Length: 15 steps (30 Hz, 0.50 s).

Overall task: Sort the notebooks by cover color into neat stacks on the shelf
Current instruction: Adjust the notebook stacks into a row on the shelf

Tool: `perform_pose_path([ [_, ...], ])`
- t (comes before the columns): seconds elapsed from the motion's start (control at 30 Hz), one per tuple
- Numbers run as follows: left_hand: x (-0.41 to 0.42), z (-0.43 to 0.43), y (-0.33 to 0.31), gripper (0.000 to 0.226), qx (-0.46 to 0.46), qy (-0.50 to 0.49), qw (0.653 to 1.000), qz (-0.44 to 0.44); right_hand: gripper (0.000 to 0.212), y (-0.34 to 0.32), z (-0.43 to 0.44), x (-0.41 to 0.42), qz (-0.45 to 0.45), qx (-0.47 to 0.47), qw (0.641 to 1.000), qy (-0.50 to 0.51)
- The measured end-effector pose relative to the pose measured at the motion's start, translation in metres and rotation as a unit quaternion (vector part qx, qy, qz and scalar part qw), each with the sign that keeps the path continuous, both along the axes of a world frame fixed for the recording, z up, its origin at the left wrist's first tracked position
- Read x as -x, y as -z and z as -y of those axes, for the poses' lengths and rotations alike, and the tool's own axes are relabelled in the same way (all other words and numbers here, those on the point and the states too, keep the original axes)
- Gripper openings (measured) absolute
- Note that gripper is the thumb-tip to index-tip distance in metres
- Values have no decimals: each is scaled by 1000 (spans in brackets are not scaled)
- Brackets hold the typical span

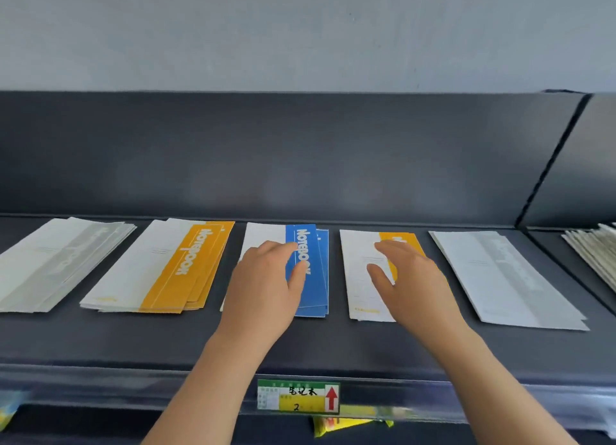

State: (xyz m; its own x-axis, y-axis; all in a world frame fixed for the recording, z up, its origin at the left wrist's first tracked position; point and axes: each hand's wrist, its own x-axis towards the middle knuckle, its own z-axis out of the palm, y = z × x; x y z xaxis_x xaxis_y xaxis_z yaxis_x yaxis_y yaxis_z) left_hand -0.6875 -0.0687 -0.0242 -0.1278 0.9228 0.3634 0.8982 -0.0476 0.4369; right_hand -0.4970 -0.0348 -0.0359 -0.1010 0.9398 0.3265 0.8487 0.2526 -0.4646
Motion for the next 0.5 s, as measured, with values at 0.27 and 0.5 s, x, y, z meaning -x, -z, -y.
perform_pose_path([
  [0.27,-87,1,-5,39,-25,99,995,17,26,-3,26,-84,4,-24,997,67],
  [0.5,-191,2,-2,31,-21,137,990,31,31,-9,51,-192,-1,-32,994,102],
])
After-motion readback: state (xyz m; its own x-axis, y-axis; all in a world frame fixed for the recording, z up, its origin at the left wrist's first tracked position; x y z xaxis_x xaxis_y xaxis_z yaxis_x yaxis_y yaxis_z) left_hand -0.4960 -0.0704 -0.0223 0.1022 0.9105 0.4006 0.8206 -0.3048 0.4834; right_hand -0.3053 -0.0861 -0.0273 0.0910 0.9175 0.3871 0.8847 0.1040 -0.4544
